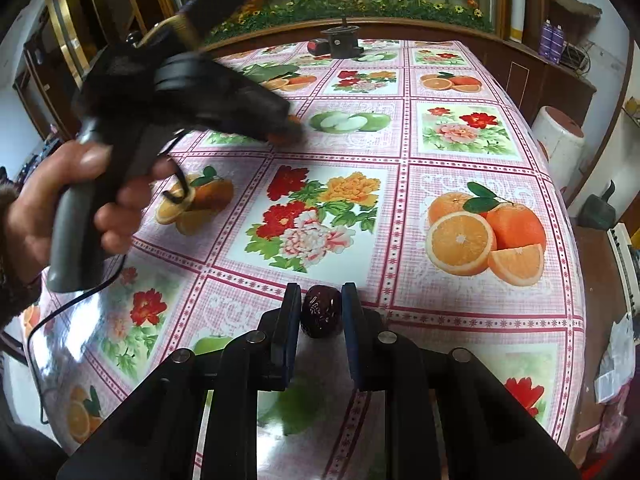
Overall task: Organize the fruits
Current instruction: 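Carry the dark date and orange over the white tray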
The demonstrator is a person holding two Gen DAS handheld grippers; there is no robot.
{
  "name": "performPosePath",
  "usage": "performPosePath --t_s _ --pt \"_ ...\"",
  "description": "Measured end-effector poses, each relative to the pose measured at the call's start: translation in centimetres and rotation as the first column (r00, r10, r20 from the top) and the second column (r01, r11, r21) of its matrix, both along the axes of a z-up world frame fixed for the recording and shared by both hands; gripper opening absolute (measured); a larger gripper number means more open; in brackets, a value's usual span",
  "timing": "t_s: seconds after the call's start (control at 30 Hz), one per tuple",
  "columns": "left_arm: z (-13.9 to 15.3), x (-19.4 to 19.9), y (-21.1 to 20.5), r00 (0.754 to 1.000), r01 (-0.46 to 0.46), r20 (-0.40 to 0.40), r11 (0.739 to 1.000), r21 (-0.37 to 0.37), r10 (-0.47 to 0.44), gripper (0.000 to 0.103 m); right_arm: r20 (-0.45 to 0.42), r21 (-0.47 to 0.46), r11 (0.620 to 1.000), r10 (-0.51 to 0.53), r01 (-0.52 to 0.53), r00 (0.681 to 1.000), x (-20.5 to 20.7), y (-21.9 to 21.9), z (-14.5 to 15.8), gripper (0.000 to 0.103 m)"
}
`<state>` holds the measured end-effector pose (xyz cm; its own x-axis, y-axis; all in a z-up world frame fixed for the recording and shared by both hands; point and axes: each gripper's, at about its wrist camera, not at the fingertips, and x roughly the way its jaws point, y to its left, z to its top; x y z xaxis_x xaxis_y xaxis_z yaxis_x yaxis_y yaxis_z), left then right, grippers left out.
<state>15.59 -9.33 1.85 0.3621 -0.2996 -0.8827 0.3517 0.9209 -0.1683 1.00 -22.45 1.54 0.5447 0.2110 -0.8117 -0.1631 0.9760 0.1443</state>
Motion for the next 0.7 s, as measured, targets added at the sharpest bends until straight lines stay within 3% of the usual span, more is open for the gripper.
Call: performPosePath --t_s 0.33,0.7 --pt "0.2 -5.6 9.3 1.000 -0.021 -0.021 0.997 -0.070 0.019 0.037 0.000 -0.006 0.999 0.040 -0.040 0.999 0.9 4.1 -0.1 0.020" --pt "1.9 -8.9 18.5 0.992 -0.122 0.015 0.988 -0.093 0.124 0.037 -0.003 0.012 0.986 0.166 -0.166 0.986 3.4 13.5 0.4 0.020"
